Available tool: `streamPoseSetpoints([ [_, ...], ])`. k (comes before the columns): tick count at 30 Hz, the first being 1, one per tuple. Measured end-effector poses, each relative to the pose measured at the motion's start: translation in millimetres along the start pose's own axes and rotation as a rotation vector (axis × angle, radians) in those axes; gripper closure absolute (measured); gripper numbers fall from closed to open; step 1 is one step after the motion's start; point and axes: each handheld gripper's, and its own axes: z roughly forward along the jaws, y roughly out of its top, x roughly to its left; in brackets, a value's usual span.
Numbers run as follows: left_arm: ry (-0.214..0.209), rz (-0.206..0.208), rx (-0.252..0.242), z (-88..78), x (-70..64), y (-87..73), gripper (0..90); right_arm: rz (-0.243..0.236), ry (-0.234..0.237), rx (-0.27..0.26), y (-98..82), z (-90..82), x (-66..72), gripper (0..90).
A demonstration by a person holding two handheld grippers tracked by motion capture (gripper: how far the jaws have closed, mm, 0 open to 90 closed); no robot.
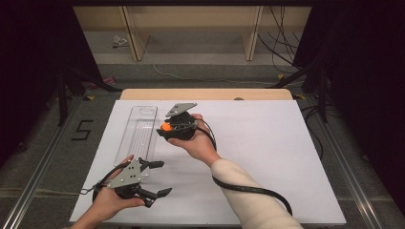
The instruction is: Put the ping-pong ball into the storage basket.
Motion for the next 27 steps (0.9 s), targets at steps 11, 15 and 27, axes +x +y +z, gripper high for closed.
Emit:
streamPoseSetpoints([
  [11, 0.0, 0.007, 0.001, 0.0, -0.1, 0.0, 15.8, -0.008, 0.002, 0.0, 4.8, 3.1, 1.8, 51.4],
  [15, 0.001, 0.01, 0.001, 0.0, -0.5, -0.1, 15.8, -0.007, 0.006, 0.001, 5.1, 4.8, 2.3, 51.4],
  [27, 0.0, 0.015, 0.004, 0.1, -0.9, 0.0, 15.8, -0.013, 0.009, 0.004, 9.7, 8.1, 4.0, 51.4],
])
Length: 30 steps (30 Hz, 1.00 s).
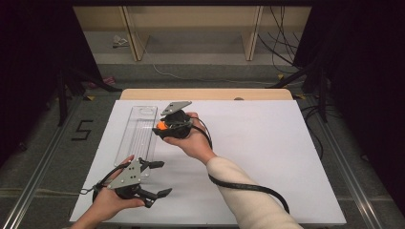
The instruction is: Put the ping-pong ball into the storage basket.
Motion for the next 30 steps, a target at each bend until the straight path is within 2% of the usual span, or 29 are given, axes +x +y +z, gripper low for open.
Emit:
streamPoseSetpoints([
  [30, -0.008, 0.01, 0.01, 0.8, -0.7, -0.2, 15.8, -0.004, 0.007, 0.015, 6.9, 12.1, 2.0, 51.4],
])
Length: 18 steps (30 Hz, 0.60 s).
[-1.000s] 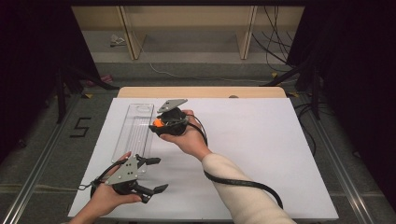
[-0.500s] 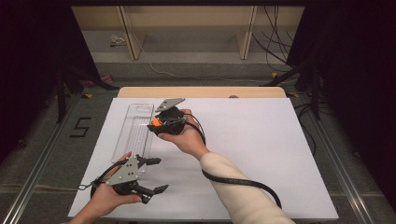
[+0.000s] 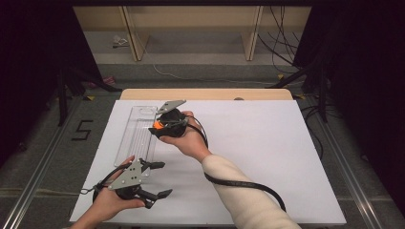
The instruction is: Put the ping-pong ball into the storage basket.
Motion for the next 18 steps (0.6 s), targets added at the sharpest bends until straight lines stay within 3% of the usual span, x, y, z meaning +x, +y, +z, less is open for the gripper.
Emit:
streamPoseSetpoints([
  [18, -0.004, 0.006, 0.002, -0.1, -0.8, -0.2, 15.8, -0.005, 0.008, 0.013, 5.7, 11.4, 0.0, 51.4],
])
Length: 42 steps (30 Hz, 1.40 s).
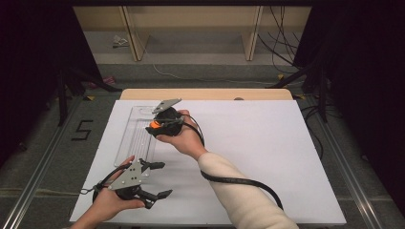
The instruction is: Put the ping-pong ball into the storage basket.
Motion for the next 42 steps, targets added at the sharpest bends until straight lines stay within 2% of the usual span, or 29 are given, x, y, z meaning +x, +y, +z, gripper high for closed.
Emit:
streamPoseSetpoints([
  [42, -0.008, 0.013, 0.01, -0.4, -1.4, -0.3, 15.9, 0.004, 0.01, 0.025, 10.3, 17.3, -1.0, 51.4],
])
